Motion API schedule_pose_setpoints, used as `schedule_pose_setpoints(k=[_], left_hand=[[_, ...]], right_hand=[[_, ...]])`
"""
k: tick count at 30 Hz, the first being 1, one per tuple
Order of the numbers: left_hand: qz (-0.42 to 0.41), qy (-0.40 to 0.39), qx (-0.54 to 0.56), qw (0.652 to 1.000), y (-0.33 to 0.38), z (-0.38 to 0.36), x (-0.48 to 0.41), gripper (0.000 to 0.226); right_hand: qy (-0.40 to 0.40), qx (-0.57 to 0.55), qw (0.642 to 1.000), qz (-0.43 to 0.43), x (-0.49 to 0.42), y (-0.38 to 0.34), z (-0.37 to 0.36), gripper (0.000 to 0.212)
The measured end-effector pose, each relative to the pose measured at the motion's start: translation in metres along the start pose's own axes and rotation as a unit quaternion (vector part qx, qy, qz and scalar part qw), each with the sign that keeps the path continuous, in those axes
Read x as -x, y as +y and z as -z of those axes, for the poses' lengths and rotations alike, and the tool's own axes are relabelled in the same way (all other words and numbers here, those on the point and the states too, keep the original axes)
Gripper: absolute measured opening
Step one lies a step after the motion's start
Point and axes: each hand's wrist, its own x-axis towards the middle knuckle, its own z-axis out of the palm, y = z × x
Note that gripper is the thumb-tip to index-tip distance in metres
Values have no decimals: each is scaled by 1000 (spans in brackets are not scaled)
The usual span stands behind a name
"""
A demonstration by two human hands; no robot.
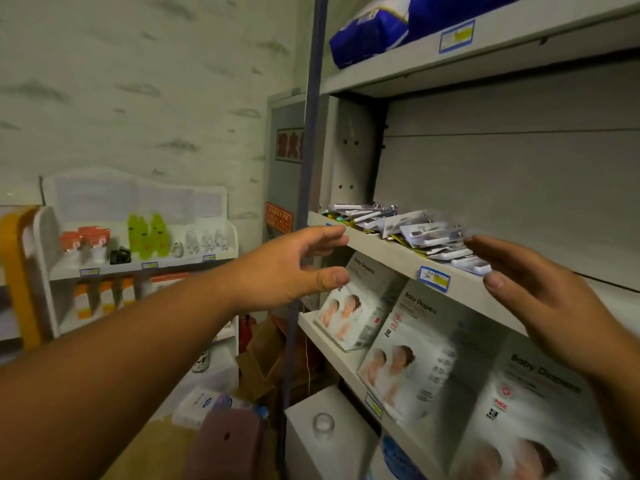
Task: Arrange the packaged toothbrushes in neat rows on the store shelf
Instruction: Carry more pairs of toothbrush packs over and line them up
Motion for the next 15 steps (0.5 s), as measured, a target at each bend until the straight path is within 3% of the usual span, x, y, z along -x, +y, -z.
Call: schedule_pose_setpoints(k=[6, 11, 15], left_hand=[[-27, -45, -9, 999, -13, -20, -99, 79], [-67, -59, -5, 996, -16, -38, -184, 82], [-111, -126, -6, 986, -29, -73, -239, 88]], right_hand=[[36, 9, 999, -30, -33, 58, -7, 78], [68, 36, 997, -31, -64, 87, 0, 72], [97, 34, 994, -41, -73, 101, 6, 68]])
